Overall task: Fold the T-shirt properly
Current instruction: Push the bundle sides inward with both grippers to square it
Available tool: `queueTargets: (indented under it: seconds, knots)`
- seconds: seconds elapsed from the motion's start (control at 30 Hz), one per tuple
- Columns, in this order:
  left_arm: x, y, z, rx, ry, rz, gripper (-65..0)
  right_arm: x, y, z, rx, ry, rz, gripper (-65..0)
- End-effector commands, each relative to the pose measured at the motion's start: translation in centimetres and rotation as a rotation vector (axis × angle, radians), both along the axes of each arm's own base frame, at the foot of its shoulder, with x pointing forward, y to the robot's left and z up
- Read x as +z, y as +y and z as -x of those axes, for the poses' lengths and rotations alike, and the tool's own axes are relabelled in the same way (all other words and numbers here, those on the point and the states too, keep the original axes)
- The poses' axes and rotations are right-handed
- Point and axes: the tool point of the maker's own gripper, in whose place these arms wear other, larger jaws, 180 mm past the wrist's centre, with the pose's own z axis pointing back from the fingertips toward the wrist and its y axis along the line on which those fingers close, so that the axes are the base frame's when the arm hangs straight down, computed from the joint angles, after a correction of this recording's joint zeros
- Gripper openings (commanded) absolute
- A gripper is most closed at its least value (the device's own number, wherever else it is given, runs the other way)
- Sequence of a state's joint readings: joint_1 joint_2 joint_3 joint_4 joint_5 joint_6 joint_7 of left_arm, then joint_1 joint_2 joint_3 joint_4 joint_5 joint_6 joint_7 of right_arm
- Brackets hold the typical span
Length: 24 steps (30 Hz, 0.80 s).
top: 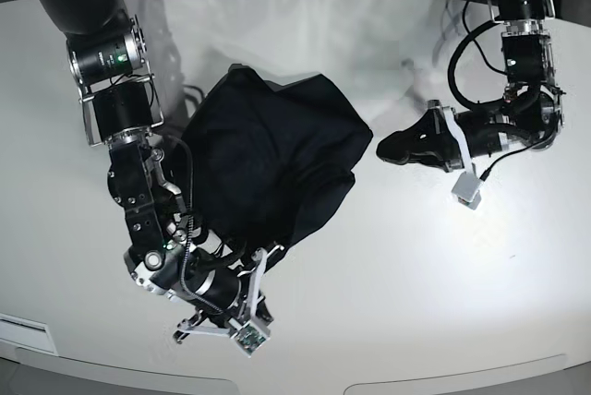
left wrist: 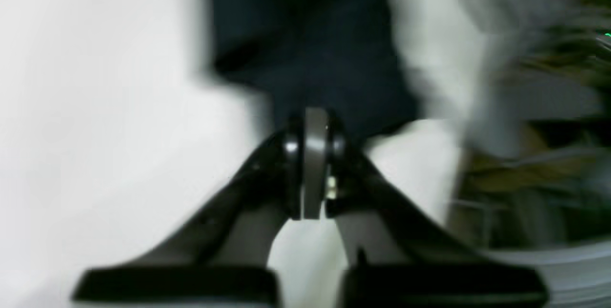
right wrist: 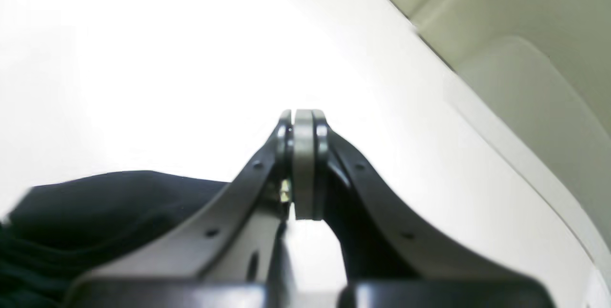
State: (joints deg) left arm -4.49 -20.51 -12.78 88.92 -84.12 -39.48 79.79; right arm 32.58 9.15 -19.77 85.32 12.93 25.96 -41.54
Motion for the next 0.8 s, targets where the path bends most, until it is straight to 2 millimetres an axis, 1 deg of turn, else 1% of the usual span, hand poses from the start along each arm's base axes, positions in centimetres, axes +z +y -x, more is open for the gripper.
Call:
queueTargets:
  seconds: [0.0, 0.07, 0.13, 0.23, 0.3, 0.37, 0.43, 0.47, 0.5, 0.57, 0.7, 0.77]
  knots:
    - [1.1, 0.2, -0.4, -0.008, -0.044, -0.002, -65.0, 2.3, -1.1, -0.9, -0.024, -0.053, -0.018, -65.0]
    - [1.6, -0.5, -0.3, -0.027, -0.066, -0.001, -65.0, 1.4, -3.2, -1.0, -0.057, -0.021, -0.010, -65.0]
    - [2.2, -1.7, 0.3, -0.072, -0.090, -0.010, -65.0, -0.3, -5.4, -1.1, -0.090, 0.021, 0.015, -65.0]
    - [3.3, -4.7, 2.0, -0.191, -0.147, -0.026, -65.0, -3.7, -8.7, -1.5, -0.139, 0.100, 0.051, -65.0]
    - [3.7, -6.8, 3.6, -0.280, -0.169, -0.029, -65.0, -6.1, -9.9, -1.2, -0.126, 0.163, 0.058, -65.0]
    - [3.0, -8.4, 5.3, -0.354, -0.152, -0.037, -65.0, -8.3, -10.9, -0.5, -0.113, 0.234, 0.072, -65.0]
    - [0.7, -9.2, 6.4, -0.409, -0.125, -0.129, -65.0, -10.3, -12.4, 0.2, -0.125, 0.306, 0.087, -65.0]
    - [-0.7, -9.2, 6.7, -0.430, -0.116, -0.199, -65.0, -11.0, -13.0, 0.6, -0.132, 0.340, 0.084, -65.0]
    - [-1.8, -9.2, 6.6, -0.429, -0.122, -0.259, -65.0, -11.4, -13.6, 1.1, -0.133, 0.370, 0.077, -65.0]
    - [-3.7, -8.5, 5.6, -0.392, -0.152, -0.370, -65.0, -12.0, -13.7, 2.2, -0.105, 0.424, 0.051, -65.0]
    - [-7.0, -5.8, 3.9, -0.339, -0.196, -0.542, -65.0, -13.3, -13.4, 4.3, -0.067, 0.501, 0.022, -65.0]
    - [-8.1, -4.5, 3.3, -0.325, -0.217, -0.611, -65.0, -14.1, -13.3, 5.6, -0.062, 0.524, 0.010, -65.0]
